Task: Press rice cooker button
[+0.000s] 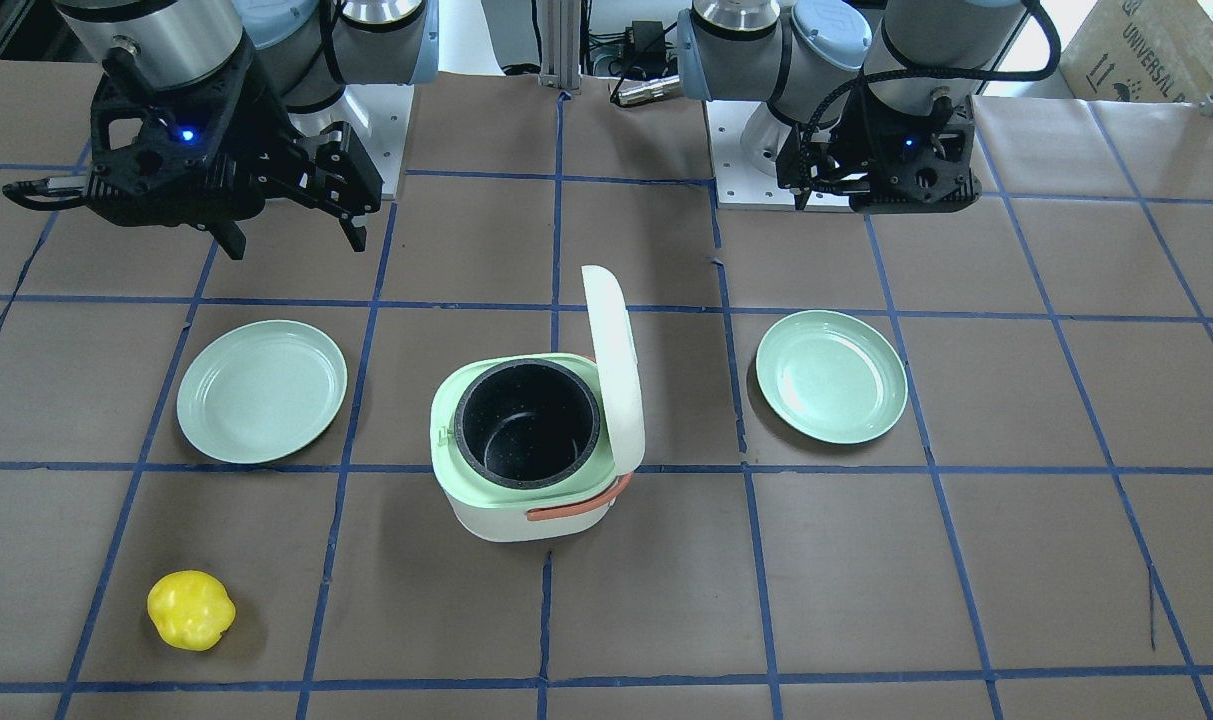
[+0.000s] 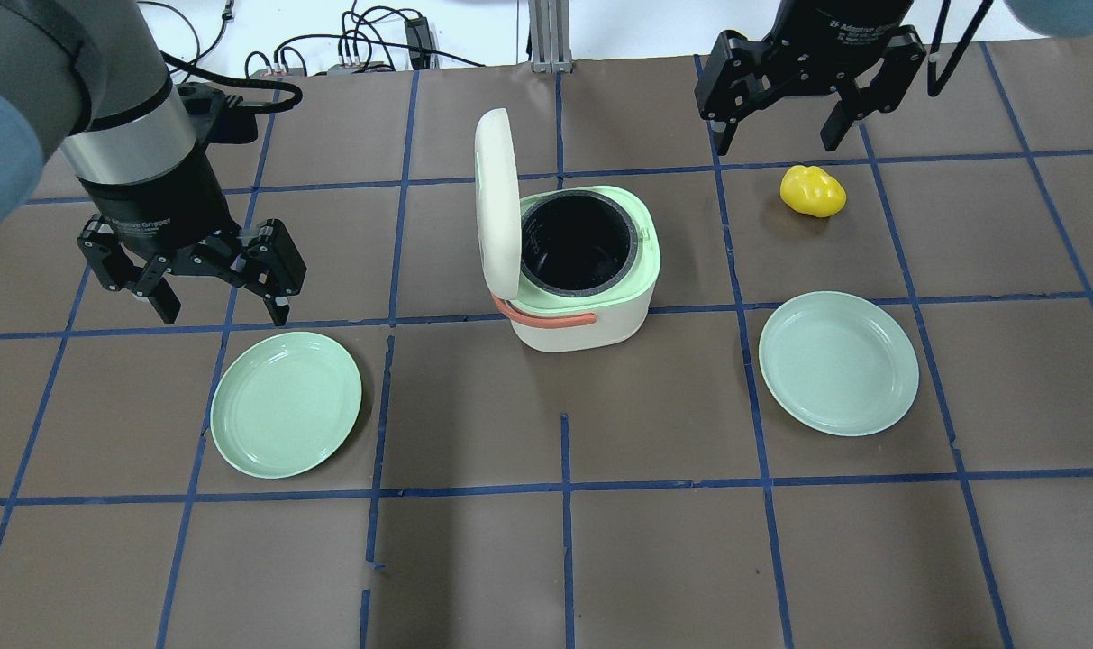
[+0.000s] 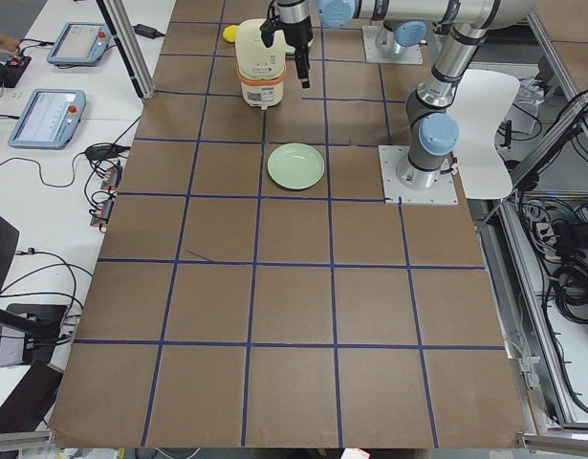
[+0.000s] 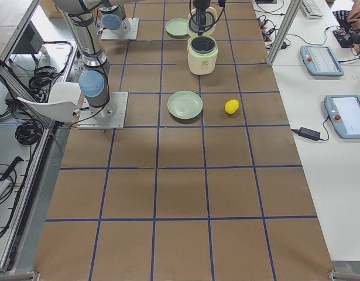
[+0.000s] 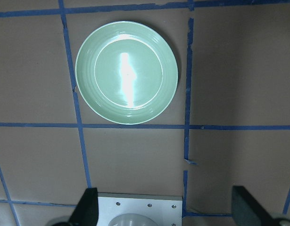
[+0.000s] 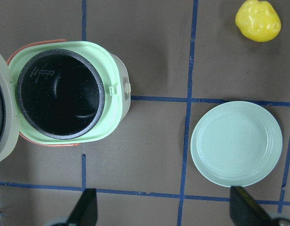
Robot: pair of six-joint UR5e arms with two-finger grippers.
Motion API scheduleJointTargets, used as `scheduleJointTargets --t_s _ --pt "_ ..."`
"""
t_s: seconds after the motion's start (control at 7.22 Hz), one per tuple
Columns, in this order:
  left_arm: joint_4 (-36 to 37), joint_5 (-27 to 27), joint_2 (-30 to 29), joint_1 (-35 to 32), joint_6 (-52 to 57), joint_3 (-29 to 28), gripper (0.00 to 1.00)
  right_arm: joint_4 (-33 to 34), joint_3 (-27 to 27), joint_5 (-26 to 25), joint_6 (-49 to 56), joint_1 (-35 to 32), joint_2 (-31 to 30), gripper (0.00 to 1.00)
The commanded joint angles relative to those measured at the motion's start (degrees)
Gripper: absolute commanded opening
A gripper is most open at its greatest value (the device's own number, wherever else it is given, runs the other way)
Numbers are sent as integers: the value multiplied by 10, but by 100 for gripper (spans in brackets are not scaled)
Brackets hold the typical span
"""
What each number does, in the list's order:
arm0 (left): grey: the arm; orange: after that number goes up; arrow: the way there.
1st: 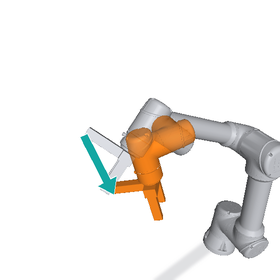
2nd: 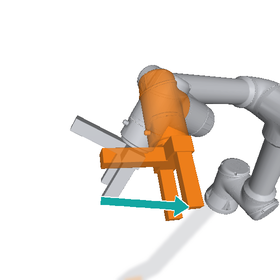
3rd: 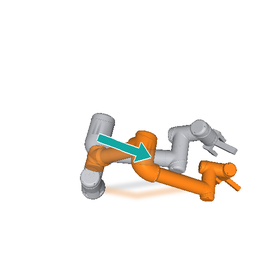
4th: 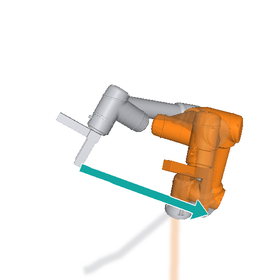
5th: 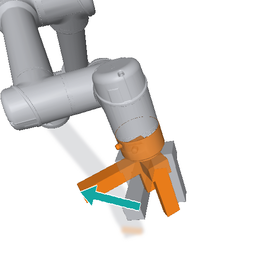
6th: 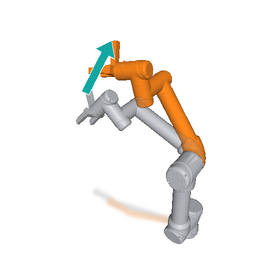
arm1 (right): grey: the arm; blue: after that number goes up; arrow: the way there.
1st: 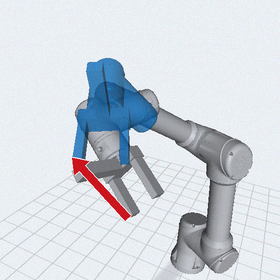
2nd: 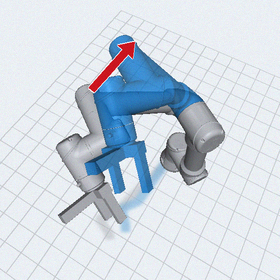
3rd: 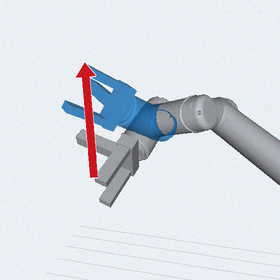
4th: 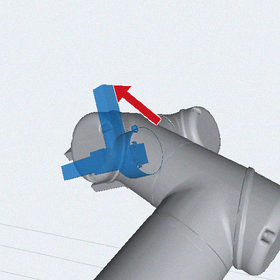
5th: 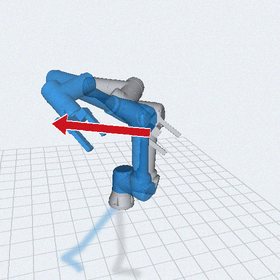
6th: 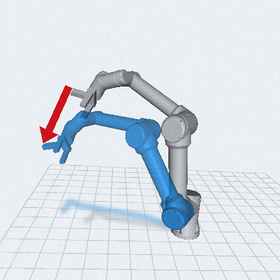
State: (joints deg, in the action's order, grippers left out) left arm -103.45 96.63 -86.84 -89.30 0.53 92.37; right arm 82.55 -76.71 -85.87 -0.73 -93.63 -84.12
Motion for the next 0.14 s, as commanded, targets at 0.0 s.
scheduleJointTargets --t_s 0.0 --pt "0 0 0 0 0 0 100 0 1 -2 0 0 3 100"
